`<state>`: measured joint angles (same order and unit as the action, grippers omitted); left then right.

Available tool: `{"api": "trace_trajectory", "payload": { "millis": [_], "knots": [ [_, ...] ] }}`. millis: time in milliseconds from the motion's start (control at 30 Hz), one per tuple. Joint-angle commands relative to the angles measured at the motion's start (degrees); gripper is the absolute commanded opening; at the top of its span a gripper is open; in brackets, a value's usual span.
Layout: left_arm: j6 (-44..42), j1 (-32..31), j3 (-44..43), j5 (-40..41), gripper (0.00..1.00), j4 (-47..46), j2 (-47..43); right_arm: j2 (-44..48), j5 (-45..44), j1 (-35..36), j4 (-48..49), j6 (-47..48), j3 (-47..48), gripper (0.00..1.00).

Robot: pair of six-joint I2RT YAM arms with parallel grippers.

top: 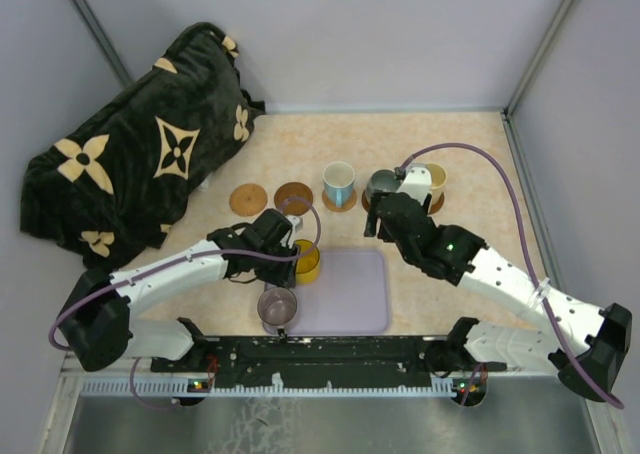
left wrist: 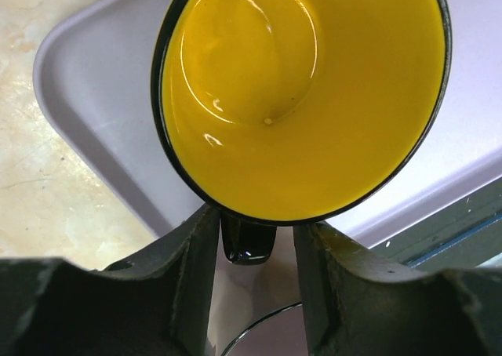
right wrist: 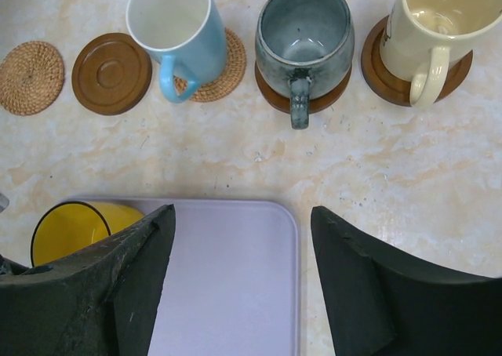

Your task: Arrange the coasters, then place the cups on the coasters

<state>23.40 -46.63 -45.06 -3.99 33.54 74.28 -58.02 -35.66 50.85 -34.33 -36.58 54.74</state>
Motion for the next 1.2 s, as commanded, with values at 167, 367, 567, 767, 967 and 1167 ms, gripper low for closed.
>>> {"api": "trace_trajectory", "payload": {
  "millis": [167, 367, 567, 767, 967, 1167],
  "knots": [
    [1.44, -2.01, 1.32, 3.32, 0.49, -5.63, 1.16, 1.61, 0.84, 0.13, 0.84, -0.93, -0.24, 0.70],
    [2.00, -2.34, 2.75, 5.31, 0.42, -7.41, 1.61, 1.60, 1.24, 0.19, 1.19, -1.04, -0.25, 0.70],
    [2.93, -2.50, 5.04, 6.18, 0.30, -10.15, 1.77, 1.54, 1.83, 0.14, 1.53, -1.35, -0.91, 0.70],
    [4.49, -3.08, 6.36, 8.19, 0.09, -13.08, 0.40, 1.20, 2.31, 0.19, 1.89, -1.98, -1.55, 0.70],
    [5.21, -3.69, 6.18, 12.95, 0.00, -13.50, -2.32, 1.07, 2.73, 0.22, 2.25, -2.09, -2.32, 0.69],
    [5.43, -4.56, 3.43, 17.38, 0.00, -11.20, -4.14, 1.32, 2.85, 0.21, 2.65, -2.34, -3.03, 0.69]
  ]
}}
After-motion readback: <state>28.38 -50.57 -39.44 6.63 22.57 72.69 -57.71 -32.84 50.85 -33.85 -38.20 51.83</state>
